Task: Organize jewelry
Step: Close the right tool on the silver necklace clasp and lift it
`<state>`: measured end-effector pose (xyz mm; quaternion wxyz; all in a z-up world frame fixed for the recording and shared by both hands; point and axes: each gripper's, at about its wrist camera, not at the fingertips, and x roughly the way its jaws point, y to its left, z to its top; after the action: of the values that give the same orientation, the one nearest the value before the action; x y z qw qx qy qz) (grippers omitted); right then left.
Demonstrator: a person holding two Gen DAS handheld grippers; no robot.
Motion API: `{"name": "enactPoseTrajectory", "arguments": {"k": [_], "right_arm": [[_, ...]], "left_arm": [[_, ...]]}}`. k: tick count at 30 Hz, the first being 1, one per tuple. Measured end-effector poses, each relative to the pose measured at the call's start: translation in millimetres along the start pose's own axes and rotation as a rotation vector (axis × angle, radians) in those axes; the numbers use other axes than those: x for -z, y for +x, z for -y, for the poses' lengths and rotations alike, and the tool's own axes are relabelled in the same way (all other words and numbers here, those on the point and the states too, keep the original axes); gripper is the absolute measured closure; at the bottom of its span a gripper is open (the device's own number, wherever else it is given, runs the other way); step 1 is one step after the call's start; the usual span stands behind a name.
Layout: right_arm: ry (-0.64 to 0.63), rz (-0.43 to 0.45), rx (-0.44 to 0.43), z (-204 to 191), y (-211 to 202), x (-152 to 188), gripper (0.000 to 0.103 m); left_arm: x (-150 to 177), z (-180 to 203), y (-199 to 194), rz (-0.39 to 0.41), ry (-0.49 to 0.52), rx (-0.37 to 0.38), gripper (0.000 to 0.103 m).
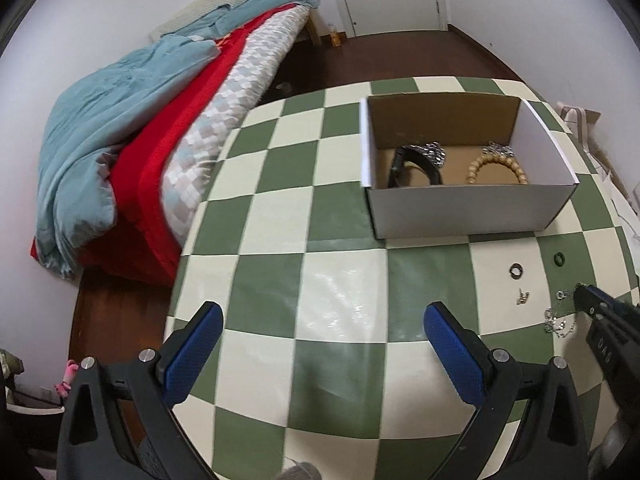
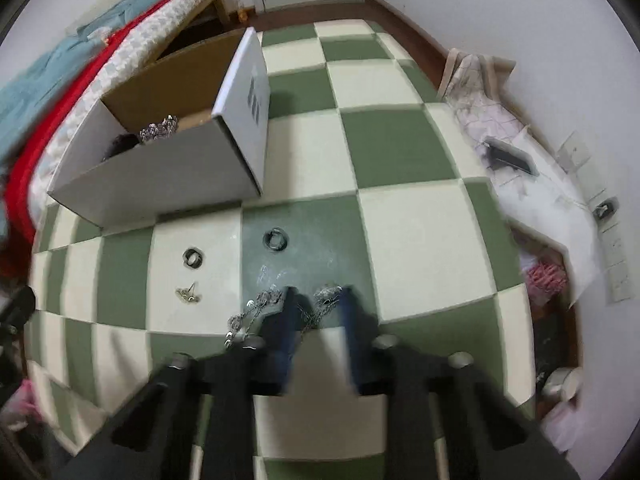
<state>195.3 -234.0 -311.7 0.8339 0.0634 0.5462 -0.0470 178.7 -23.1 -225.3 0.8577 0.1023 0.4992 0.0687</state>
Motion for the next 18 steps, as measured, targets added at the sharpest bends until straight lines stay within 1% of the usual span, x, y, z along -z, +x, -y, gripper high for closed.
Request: {"name": "enactPoseTrajectory", "arguments": {"k": [3,4,6,7,10,14,15,16,17,18], "right_arm": [[0.002,0.016,0.005,1,-3,5,0.094],[0.014,0.025,-0.002,5,-6,6,0.094],[0.041,0.037,-0.002,17,-12,8,0.094],[0.056,0.041,-0.005,23,-16,8,0.094],[0.105,0.056,0.001,46,-26,6,0.094],[0.147,0.061,-0.002,65,-33,4,0.094],[0.151,0.060,0.001,68,-33,4,0.094],[0.154,0.059,0.002,70,-33,4,0.094],[0.155,0.059,0.003,72,-33,4,0.094],[0.156,0.060,0.005,73,-33,4,0.094]], "left_arm": [[-1,13,0,0.000,0.018,0.050,0.000],[-3,21,0,-0.001,0.032,0.079,0.000],[-4,34,2,-0.008,0.054,0.123,0.001],[-6,43,4,-0.021,0.070,0.158,0.001],[-8,67,11,-0.040,0.109,0.221,0.001],[-9,94,19,-0.047,0.173,0.255,0.002],[-9,100,20,-0.048,0.187,0.261,0.005],[-9,105,22,-0.053,0.200,0.267,0.015],[-8,110,24,-0.061,0.213,0.274,0.029],[-6,113,26,-0.068,0.221,0.277,0.036]]}}
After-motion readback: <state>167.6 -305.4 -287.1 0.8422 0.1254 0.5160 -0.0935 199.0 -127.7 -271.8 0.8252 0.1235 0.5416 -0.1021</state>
